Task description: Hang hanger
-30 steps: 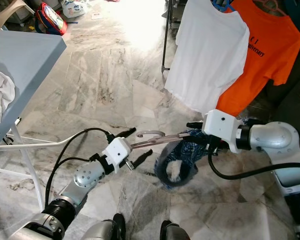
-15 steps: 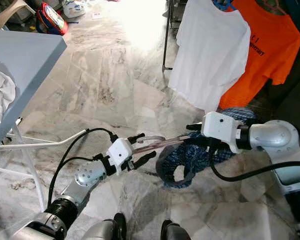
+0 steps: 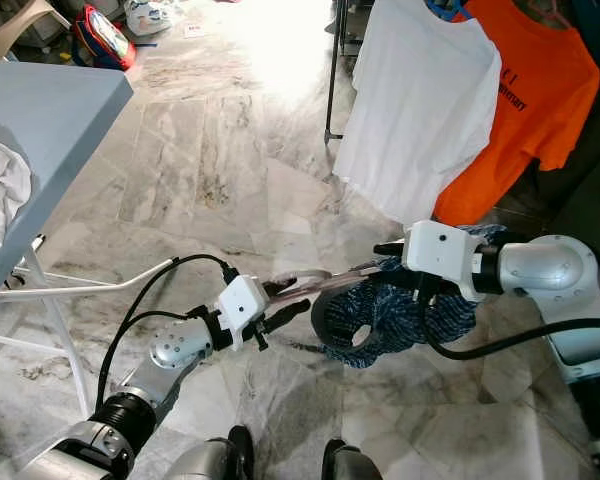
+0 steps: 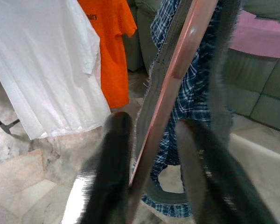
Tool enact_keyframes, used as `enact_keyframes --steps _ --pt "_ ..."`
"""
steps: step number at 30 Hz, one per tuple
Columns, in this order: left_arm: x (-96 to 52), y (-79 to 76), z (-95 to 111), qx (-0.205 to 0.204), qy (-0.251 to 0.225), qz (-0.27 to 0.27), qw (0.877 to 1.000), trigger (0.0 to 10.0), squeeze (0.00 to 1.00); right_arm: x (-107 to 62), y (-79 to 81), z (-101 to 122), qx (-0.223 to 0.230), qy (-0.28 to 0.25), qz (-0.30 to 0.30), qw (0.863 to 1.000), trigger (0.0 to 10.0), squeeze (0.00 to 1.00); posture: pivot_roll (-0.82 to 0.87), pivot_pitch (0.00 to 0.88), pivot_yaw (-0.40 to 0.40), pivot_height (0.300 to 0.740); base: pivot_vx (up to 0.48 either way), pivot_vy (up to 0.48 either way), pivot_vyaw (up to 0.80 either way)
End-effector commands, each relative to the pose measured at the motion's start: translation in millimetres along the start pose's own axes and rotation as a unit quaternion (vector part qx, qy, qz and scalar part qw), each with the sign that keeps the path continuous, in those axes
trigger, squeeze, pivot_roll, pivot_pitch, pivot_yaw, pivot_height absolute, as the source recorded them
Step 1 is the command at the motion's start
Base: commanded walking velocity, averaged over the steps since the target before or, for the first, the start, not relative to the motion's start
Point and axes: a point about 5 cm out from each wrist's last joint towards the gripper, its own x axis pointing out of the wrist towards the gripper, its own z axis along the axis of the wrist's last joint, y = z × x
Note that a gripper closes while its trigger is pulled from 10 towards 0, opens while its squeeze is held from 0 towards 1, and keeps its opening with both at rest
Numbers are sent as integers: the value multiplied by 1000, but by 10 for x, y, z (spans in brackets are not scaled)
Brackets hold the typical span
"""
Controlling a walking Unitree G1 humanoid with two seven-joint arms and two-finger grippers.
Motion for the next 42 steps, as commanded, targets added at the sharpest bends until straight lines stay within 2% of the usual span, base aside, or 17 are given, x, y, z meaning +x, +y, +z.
enact_keyframes --steps 1,23,24,25,26,30,31,35,42 --pt "-41 -46 -76 -11 16 -10 1000 0 0 -15 -31 42 -15 -3 -4 1000 10000 0 -36 246 41 740 0 0 0" --pt "-56 -41 -109 -15 25 -4 1000 0 0 47 12 -33 -7 -3 4 1000 10000 0 -36 243 33 740 0 0 0" --pt "-54 -42 -109 -16 24 -4 1000 0 0 46 14 -35 -6 -3 5 1000 10000 329 -35 243 30 740 0 0 0" --pt "-55 -43 -110 -18 23 -1 1000 0 0 46 10 -39 -6 -3 5 1000 10000 329 -35 243 30 740 0 0 0" --pt "-55 -46 -112 -21 22 2 1000 0 0 46 -9 -43 -1 -5 5 1000 10000 1000 -35 245 27 740 0 0 0" --pt "-58 -62 -121 -24 21 5 999 0 0 46 -75 -55 -13 -2 -16 1000 10000 1000 -35 246 18 740 0 0 0" --pt "-64 -82 -133 -26 21 7 999 0 0 51 -150 -61 -29 1 -46 999 10000 1000 -36 245 14 740 0 0 0" --pt "-68 -102 -151 -32 21 15 999 0 0 58 -240 -36 -41 -8 -89 995 10000 1000 -36 244 6 740 0 0 0" --pt "-93 -79 -176 -44 23 39 998 0 0 86 -223 -73 -34 -19 -100 994 10000 1000 -34 244 0 740 0 0 0"
